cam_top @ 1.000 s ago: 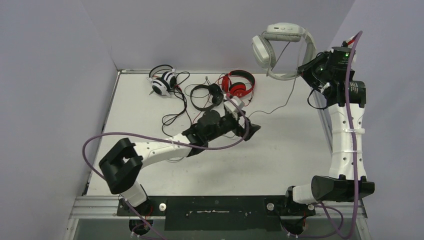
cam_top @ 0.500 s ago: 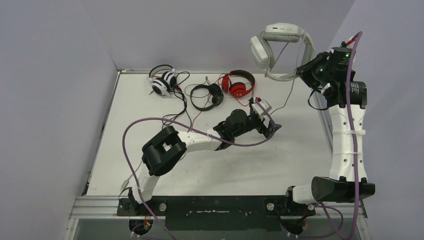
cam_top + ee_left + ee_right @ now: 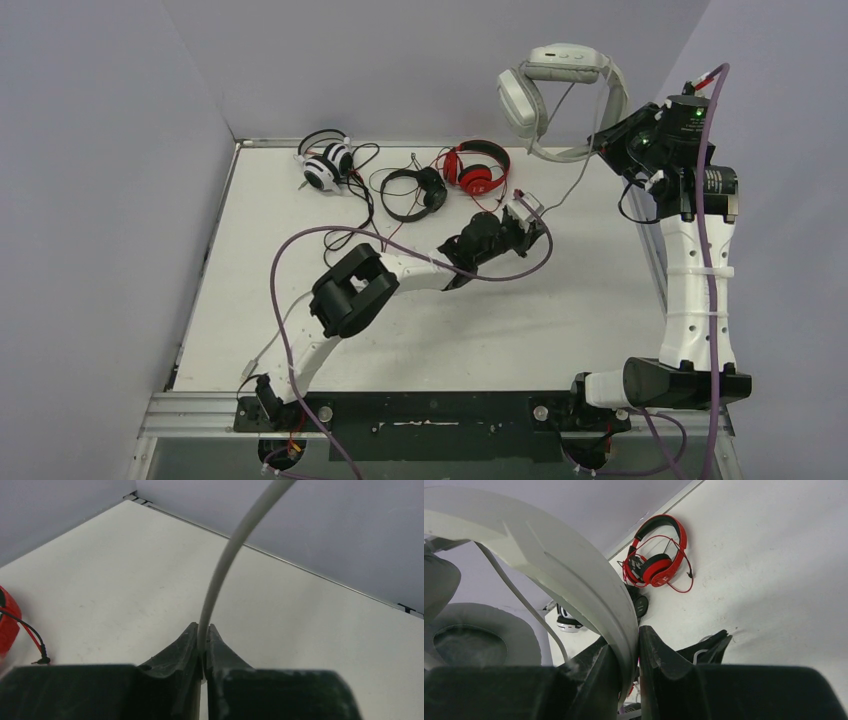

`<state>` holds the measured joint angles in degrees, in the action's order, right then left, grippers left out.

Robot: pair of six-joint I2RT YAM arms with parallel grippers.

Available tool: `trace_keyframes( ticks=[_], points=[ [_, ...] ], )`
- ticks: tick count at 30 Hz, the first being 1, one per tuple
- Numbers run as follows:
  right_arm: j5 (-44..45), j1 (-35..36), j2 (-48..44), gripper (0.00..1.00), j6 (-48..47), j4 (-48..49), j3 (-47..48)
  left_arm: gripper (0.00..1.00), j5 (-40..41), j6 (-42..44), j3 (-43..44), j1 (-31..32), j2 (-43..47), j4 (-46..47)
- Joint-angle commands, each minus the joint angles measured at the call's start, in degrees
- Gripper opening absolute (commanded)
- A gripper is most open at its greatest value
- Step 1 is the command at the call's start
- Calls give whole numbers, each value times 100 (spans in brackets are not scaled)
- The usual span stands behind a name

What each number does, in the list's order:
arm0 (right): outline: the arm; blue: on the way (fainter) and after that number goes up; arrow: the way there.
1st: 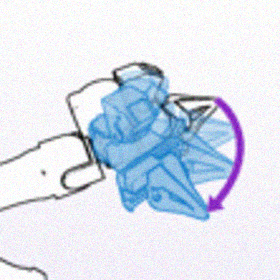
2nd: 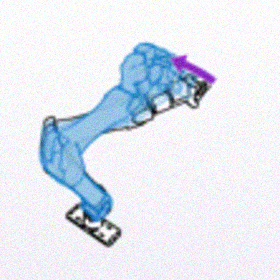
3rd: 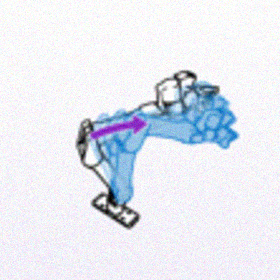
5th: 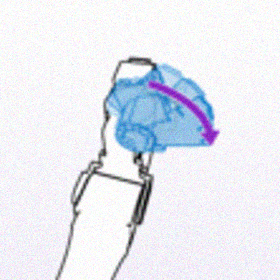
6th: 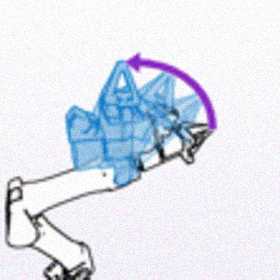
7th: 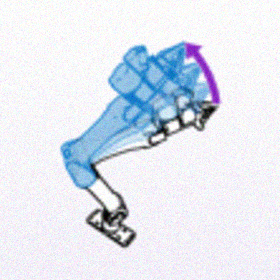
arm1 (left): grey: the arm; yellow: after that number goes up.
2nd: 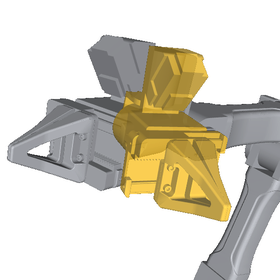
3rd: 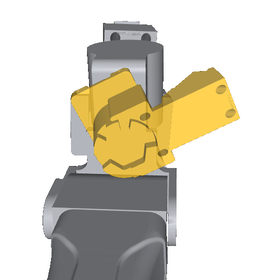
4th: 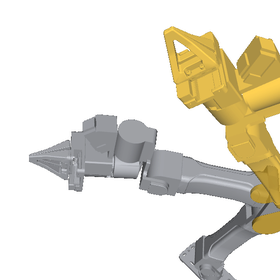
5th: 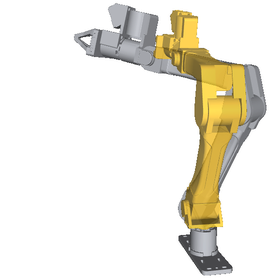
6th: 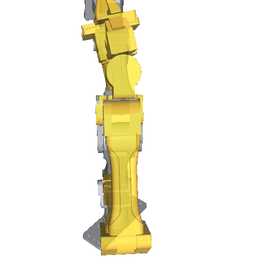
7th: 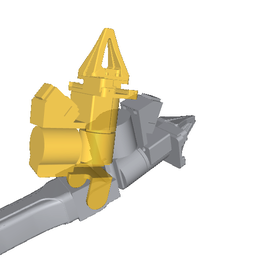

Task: Wrap the headphones
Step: Wrap the headphones cable around the headphones.

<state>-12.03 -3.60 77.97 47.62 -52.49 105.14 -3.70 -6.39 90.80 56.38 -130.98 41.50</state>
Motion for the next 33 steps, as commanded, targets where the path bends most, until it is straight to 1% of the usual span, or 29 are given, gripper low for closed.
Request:
trace_keyframes(
  ticks=[1,6,10,12,15,18,20,23,25,27,29,33],
  points=[
    [-46,39,-304,0,125,441,296,0,-215,-175,-36,-151,427,255],
    [269,-2,-196,0,-104,413,276,0,103,-234,-2106,82,1829,1122],
    [287,-69,-48,0,-232,478,255,0,219,-758,-3318,252,2826,1110],
    [368,-88,8,0,-278,505,232,0,298,-828,-3799,403,3208,1052],
    [519,-97,1,0,-369,537,148,0,486,-947,-4090,556,3591,658],
    [558,-97,-10,0,-441,540,26,0,478,-1068,-4275,559,3807,554],
    [467,-97,-5,0,-462,521,-18,0,477,-1024,-4285,564,3805,427],
    [226,-97,-27,0,-531,446,37,0,559,-982,-4092,502,3659,-75],
    [132,-98,-23,0,-660,303,138,0,501,-1168,-4028,362,3593,-266],
    [40,-97,-38,0,-824,145,219,0,296,-1540,-4143,137,3559,-189],
    [-227,-97,-103,0,-1006,94,163,0,-80,-1835,-4354,-102,3533,119],
    [-1195,19,-355,0,-1120,293,-238,0,-473,-1989,-4625,-389,3526,297]
  ],
)
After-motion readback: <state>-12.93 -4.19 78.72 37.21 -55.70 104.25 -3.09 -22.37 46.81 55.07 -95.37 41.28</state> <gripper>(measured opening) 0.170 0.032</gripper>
